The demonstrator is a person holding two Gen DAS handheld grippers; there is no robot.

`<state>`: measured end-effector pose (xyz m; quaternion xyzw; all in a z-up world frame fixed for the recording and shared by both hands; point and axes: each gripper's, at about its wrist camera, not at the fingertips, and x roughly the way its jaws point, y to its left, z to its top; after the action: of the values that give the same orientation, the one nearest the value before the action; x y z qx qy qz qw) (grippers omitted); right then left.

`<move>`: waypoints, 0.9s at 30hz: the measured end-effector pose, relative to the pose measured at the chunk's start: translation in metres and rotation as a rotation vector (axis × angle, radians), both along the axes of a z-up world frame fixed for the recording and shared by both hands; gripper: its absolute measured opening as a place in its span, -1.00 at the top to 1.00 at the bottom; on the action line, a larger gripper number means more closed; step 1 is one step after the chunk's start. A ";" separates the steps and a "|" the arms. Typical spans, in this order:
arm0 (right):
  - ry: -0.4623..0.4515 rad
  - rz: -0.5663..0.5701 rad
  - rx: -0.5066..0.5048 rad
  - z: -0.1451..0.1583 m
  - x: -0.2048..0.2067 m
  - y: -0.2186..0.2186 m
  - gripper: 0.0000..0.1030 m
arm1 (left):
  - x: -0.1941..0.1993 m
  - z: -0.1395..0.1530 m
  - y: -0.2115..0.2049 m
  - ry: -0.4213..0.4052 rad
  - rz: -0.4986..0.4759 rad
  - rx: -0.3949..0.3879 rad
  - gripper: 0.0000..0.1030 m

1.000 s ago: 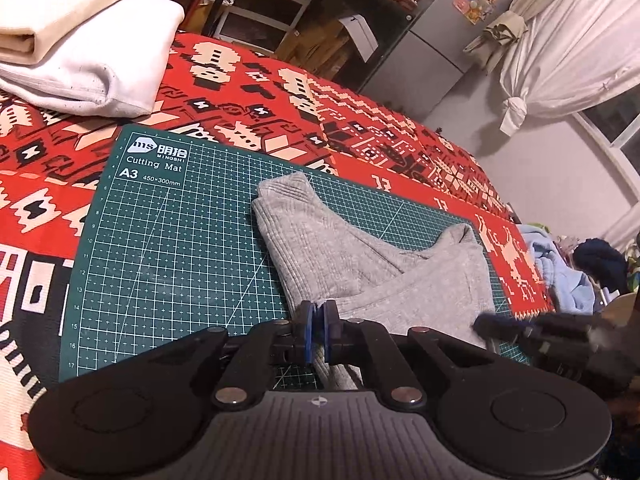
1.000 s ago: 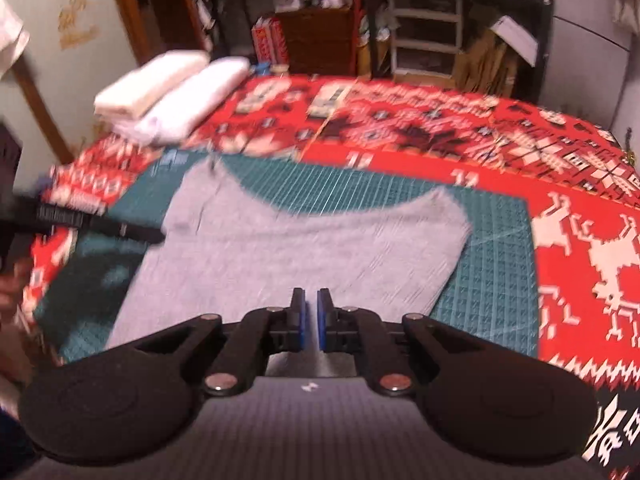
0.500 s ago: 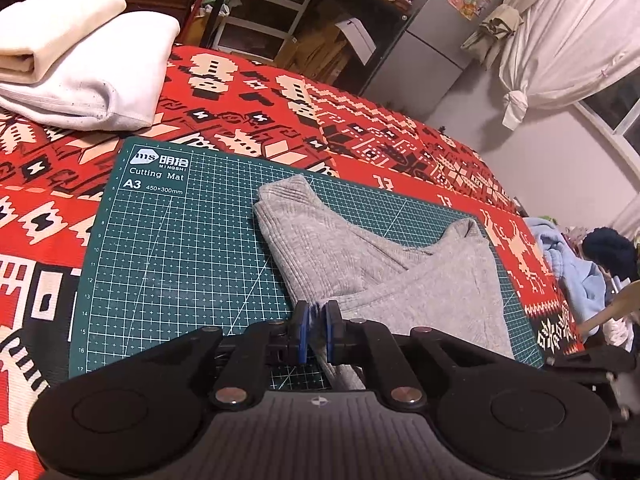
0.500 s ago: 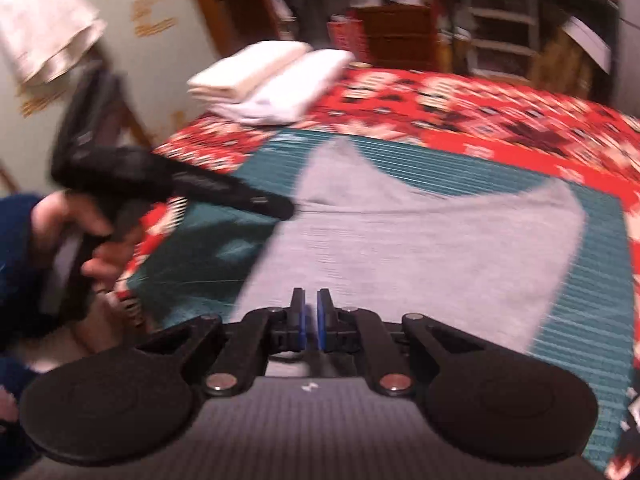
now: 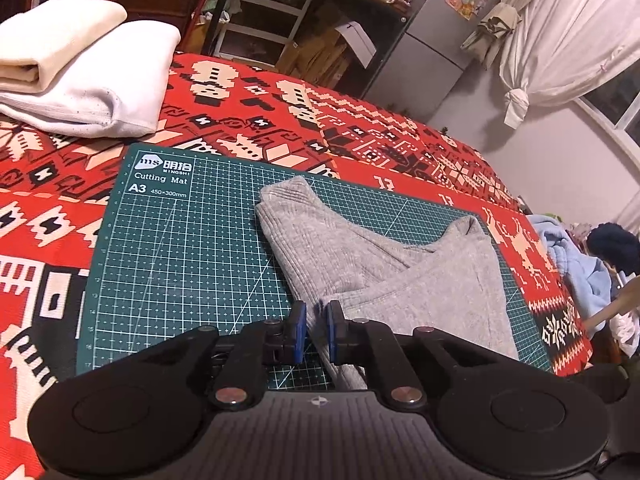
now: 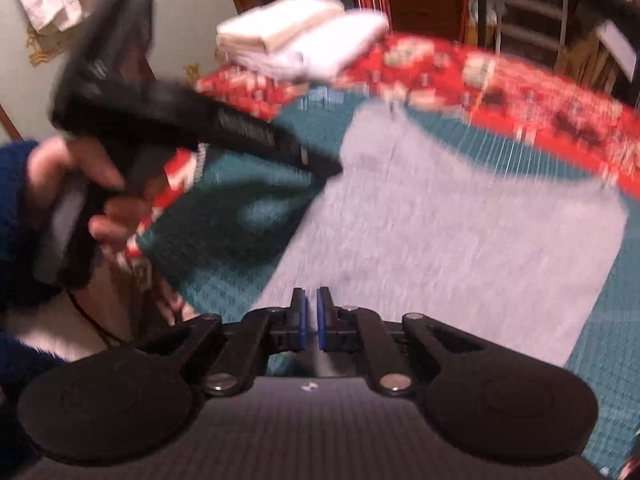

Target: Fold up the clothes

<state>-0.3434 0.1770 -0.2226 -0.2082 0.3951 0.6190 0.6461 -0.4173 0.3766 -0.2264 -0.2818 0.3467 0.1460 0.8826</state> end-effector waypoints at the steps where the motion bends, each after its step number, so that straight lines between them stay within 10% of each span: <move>1: 0.004 0.000 0.004 0.002 0.000 -0.003 0.88 | -0.002 0.002 -0.001 -0.002 0.000 0.007 0.82; 13: 0.039 -0.180 -0.002 0.007 0.047 -0.033 0.87 | -0.014 0.032 -0.044 -0.092 -0.173 -0.057 0.83; 19: 0.015 -0.158 -0.053 -0.005 0.035 -0.042 0.87 | 0.013 0.003 -0.081 0.064 -0.277 -0.045 0.88; 27: 0.024 -0.266 -0.057 -0.003 0.048 -0.071 0.87 | 0.002 -0.001 -0.080 0.046 -0.235 -0.074 0.87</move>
<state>-0.2954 0.1063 -0.2260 -0.1646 0.4442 0.5187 0.7117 -0.4151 0.2966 -0.2275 -0.2684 0.4027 0.0351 0.8744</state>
